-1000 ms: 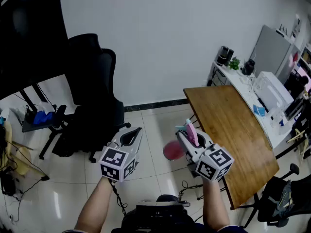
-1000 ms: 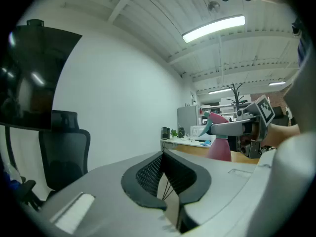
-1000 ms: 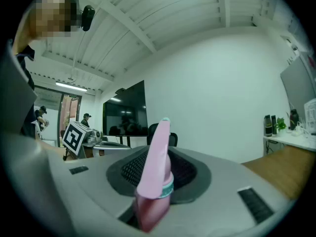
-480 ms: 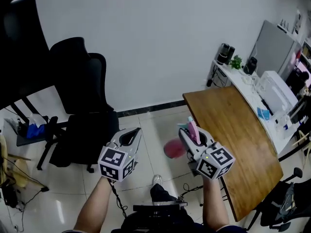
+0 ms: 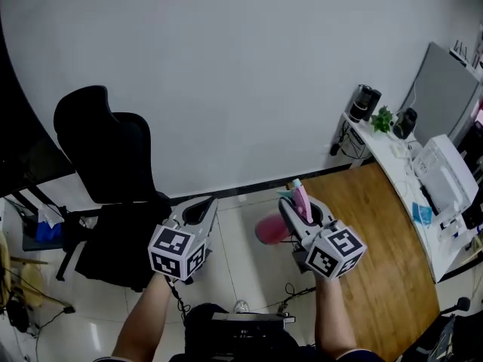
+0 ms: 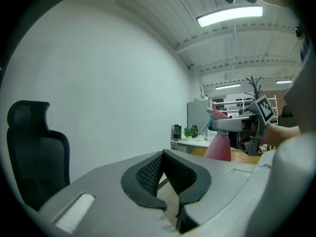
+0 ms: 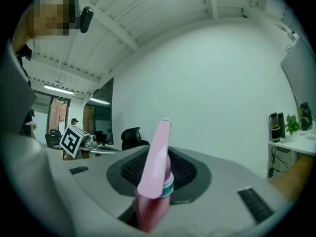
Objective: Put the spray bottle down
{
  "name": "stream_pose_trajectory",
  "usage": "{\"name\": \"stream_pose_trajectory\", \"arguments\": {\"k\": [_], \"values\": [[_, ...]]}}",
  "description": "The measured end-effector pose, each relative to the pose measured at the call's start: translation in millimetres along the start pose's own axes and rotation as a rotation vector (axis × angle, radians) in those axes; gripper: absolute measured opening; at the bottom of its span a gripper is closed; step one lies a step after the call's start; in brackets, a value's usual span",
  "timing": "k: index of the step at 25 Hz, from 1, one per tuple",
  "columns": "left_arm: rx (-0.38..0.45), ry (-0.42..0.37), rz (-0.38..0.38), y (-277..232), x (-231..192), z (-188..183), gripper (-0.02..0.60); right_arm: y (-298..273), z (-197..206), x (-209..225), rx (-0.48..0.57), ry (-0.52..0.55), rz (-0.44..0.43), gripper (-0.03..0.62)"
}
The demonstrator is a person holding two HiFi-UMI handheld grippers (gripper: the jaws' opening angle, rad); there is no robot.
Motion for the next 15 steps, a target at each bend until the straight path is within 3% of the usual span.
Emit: {"name": "stream_pose_trajectory", "arguments": {"k": [5,10,15], "values": [[-0.004,-0.005,0.027,-60,-47,-15,0.009,-57,-4,45,-0.01,0.001,0.04,0.118],[-0.03,0.004,0.14,-144,-86,-11,0.008,-113,3,100,-0.037,-0.007,0.142,0.118],[-0.023,0.023,0.227,-224,-144,-33,0.009,-175,0,145,-0.072,-0.006,0.241,0.118]]}}
Point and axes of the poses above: the fingertips, and each gripper's own axes: y backward along the fingers, x to its right, z out of its underside, the point moved 4 cm from there along y, backward along the fingers, and after that the axes turned 4 degrees about y, right-handed, at the moved point
